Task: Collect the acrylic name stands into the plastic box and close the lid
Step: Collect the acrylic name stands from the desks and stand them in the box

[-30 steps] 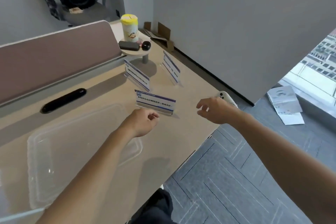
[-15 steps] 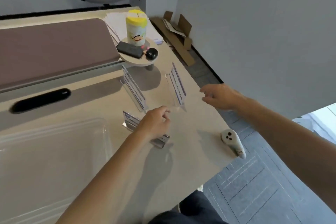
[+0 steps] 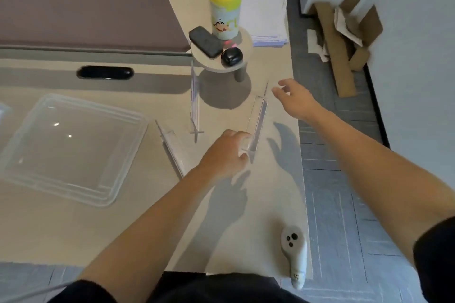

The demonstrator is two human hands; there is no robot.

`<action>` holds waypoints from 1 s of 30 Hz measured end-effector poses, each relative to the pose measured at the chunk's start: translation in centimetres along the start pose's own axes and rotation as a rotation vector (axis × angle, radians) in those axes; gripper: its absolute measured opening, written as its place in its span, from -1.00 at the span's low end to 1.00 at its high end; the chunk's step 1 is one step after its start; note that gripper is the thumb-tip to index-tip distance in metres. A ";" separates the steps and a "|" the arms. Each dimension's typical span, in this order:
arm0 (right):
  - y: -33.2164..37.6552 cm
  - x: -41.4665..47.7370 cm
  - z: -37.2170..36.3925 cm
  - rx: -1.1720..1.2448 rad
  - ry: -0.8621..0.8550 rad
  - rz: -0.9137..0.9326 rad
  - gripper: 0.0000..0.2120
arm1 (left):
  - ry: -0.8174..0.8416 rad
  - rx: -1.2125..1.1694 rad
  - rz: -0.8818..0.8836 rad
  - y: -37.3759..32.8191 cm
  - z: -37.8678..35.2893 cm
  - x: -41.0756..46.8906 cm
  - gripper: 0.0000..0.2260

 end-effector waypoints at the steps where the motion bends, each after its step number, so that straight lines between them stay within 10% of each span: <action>1: -0.1 0.8 -0.2 0.006 0.038 -0.008 -0.42 | -0.026 0.000 0.029 -0.3 -0.3 0.6 -0.53; 9: -0.4 6.8 -2.3 0.042 0.215 -0.075 -0.25 | -0.125 -0.758 0.653 3.4 -4.8 5.4 -0.27; 30: -2.2 7.0 -4.8 0.551 0.206 -0.137 -0.47 | -0.136 -1.074 0.541 1.8 -6.1 5.5 -0.75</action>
Point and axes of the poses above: each hand's wrist, its own x-axis towards the middle knuckle, its own z-axis out of the back of the hand, y = z × x, the point moved 9 cm from there along x, towards the middle knuckle, and after that the axes turned 6 degrees about -z, right-handed, at the moved point
